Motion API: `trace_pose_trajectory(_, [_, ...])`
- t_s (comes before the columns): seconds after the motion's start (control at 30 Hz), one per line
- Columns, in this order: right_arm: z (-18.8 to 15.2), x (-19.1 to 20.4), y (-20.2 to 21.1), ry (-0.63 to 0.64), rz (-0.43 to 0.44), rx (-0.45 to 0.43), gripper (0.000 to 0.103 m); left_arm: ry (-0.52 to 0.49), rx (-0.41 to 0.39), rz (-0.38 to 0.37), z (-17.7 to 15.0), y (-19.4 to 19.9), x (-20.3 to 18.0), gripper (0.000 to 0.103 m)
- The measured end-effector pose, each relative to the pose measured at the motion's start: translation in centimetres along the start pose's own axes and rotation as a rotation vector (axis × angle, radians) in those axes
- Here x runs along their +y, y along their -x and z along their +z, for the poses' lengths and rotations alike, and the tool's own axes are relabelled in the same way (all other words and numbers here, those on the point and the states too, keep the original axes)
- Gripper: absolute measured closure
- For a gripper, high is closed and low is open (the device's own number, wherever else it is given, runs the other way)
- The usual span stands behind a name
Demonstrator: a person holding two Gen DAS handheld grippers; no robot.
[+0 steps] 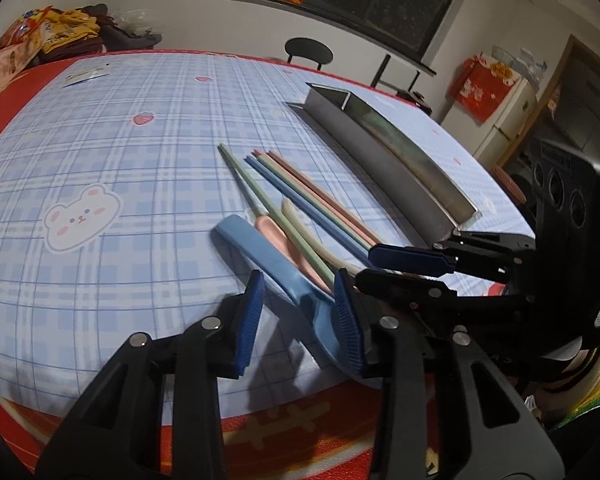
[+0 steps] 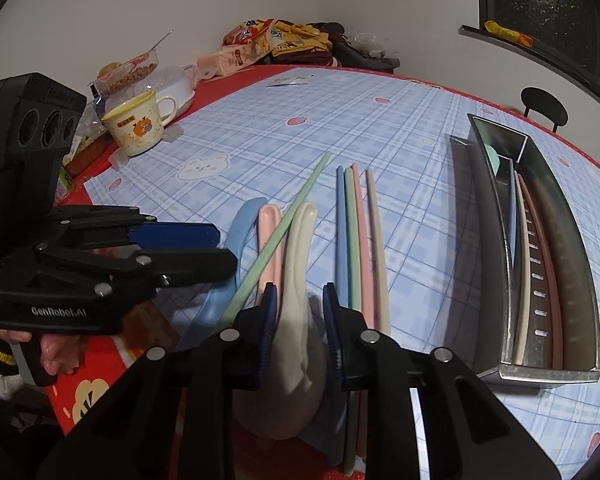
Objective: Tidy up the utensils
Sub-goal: 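Grasp the blue spoon with the left tool while the right tool grasps the cream spoon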
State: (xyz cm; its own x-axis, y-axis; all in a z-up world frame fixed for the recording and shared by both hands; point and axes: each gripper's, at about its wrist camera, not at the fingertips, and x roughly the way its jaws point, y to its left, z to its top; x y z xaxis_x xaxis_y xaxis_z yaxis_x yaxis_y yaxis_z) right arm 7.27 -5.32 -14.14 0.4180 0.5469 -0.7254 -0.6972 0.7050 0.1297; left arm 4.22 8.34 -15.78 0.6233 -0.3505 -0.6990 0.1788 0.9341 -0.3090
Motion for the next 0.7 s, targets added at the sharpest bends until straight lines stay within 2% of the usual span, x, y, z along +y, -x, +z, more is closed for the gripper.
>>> trace_pose_trajectory(0.3, [-0.1,-0.4,0.0,-0.018,0.035,-0.001,0.081,-0.002,0.039,0.019,0.2,-1.0,0.0,0.065])
trace_pose_trajectory(0.37, [-0.1,-0.5,0.0,-0.022,0.042,-0.001,0.081,0.0,0.049,0.023,0.2,-1.2,0.0,0.068])
trace_pose_trajectory(0.7, [-0.1,-0.9,0.1,-0.045,0.067,0.001,0.081,-0.052,0.068,0.055,0.3,-1.9,-0.9,0.07])
